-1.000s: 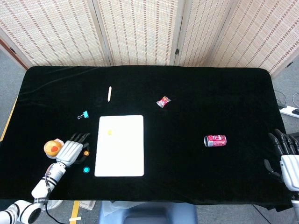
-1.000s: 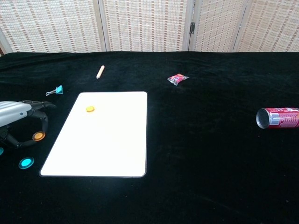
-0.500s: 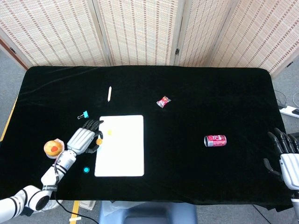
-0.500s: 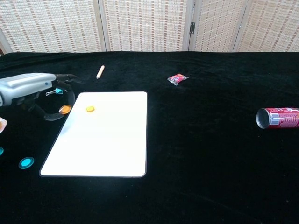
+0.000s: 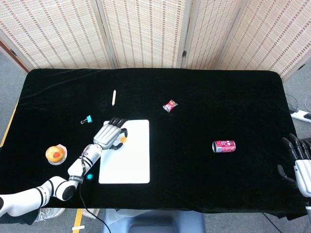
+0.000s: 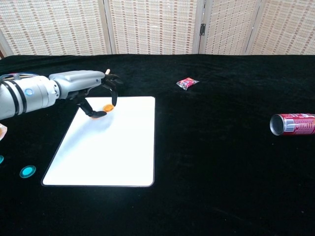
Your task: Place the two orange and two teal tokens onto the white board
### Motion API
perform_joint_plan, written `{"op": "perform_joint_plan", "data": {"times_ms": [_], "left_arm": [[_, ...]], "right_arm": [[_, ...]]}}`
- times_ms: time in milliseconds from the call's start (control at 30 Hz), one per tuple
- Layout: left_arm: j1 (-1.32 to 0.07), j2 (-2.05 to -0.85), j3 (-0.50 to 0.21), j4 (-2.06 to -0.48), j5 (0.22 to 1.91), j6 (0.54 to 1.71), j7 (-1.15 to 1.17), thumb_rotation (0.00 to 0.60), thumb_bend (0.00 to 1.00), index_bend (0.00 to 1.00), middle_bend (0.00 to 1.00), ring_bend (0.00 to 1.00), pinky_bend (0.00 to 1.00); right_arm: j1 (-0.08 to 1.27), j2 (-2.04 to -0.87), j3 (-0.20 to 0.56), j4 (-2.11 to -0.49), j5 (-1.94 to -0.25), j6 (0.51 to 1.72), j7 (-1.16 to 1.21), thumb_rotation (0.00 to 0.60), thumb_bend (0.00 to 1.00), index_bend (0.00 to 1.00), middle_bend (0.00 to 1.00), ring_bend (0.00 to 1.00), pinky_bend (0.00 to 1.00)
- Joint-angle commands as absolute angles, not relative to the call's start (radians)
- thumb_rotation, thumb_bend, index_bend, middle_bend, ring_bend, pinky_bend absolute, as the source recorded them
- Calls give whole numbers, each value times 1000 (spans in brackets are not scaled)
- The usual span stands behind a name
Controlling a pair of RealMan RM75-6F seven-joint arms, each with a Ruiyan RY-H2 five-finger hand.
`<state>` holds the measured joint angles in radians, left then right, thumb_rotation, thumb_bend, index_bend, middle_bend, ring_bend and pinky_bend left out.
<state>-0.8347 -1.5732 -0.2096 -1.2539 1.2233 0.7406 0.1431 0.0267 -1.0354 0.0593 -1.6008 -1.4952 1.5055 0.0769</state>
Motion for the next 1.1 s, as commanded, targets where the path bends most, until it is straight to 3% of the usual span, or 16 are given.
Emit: {"op": "perform_joint_plan", "data": {"times_ms": [33,600,900,1100], "left_arm": [[-862,-1602,-216,-1221,1181,717,185,600,462,494,82,0,0],[-906,-1647,-211,-1172,1060,693,246,600,462,473,82,0,0],[-902,-1628,-199,-1202,1047,715,254,600,460,300,81,0,0],[-842,-1541,-174,-1300,1135,805,198,600,461,391,81,0,0]], "right_arm": [[28,-1035,60,-1599,-1494,1503,79,600,438,0,0,0,0],[34,-1032,64,-1596,-1484,1491,82,600,438,0,0,0,0],[30,-1033,63,-1596,-1487,1496,87,600,438,0,0,0,0],[30,-1031,62,-1593,-1498,1502,92,600,438,0,0,0,0]]}}
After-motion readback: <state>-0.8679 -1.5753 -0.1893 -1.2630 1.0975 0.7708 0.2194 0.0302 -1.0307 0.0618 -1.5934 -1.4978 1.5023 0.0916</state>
